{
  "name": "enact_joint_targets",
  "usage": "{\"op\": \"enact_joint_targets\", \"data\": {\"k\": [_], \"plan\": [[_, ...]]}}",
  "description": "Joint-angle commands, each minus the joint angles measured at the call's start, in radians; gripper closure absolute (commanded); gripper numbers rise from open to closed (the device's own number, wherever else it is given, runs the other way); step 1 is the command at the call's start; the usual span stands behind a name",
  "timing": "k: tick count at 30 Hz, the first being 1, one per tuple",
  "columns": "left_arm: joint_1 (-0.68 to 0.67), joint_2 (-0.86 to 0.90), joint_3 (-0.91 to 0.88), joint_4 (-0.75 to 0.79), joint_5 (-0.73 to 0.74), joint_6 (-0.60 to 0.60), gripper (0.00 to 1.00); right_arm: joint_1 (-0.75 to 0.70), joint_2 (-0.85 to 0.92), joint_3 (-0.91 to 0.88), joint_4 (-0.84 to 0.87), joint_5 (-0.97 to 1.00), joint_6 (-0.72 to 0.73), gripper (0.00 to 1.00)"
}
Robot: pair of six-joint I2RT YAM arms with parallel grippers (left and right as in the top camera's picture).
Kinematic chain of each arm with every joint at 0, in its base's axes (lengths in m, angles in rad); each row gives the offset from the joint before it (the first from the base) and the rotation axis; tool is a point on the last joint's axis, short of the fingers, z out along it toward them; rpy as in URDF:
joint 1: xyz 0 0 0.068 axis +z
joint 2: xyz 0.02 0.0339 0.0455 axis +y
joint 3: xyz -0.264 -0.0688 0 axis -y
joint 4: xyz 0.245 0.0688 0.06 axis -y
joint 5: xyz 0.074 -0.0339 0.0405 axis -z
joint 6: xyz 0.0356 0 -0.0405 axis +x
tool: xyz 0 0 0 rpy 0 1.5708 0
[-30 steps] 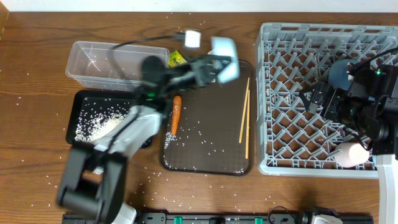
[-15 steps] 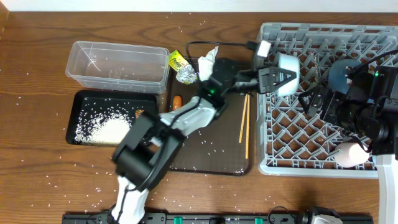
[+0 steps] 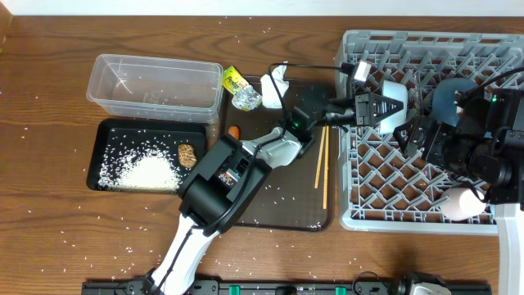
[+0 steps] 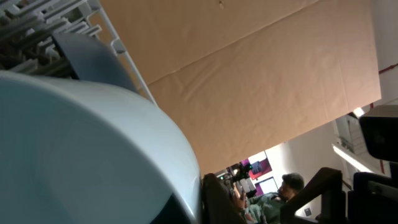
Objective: Sort waste into correct bins and load items into the dishwasher rack
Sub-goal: 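Carry the white bowl with the left gripper into the rack's left side, then reach the left gripper down to the orange carrot on the brown tray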
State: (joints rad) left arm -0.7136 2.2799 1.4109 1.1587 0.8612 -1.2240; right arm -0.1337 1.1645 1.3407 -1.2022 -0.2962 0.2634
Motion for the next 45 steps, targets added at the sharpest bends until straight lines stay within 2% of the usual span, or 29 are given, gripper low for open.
{"op": "enact_joint_targets", "data": {"k": [1, 3, 7, 10, 12, 23, 39, 45], "plan": [[0.018, 0.024, 0.027, 0.000, 0.020, -0.031, 0.73, -0.007, -0.003, 0.006, -0.008, 0.005, 0.001, 0.01], [0.030, 0.024, 0.027, -0.034, 0.037, -0.030, 0.56, -0.007, -0.003, 0.006, -0.011, 0.005, 0.001, 0.01], [0.053, 0.024, 0.027, -0.133, 0.080, -0.007, 0.51, -0.007, -0.003, 0.006, -0.015, 0.005, 0.001, 0.01], [0.069, 0.024, 0.027, -0.156, 0.109, -0.008, 0.37, -0.007, -0.003, 0.006, -0.017, 0.005, 0.001, 0.01], [0.079, 0.024, 0.027, -0.156, 0.119, -0.008, 0.01, -0.007, -0.003, 0.006, -0.018, 0.005, 0.001, 0.01], [0.185, 0.014, 0.027, -0.151, 0.170, -0.008, 0.02, -0.007, -0.003, 0.006, -0.022, 0.005, 0.001, 0.01], [0.413, -0.139, 0.027, -0.178, 0.431, -0.005, 0.02, -0.007, -0.003, 0.006, -0.022, 0.004, 0.001, 0.01], [0.462, -0.302, 0.027, -0.179, 0.494, 0.100, 0.02, -0.007, -0.003, 0.006, -0.022, 0.004, 0.001, 0.01]]}}
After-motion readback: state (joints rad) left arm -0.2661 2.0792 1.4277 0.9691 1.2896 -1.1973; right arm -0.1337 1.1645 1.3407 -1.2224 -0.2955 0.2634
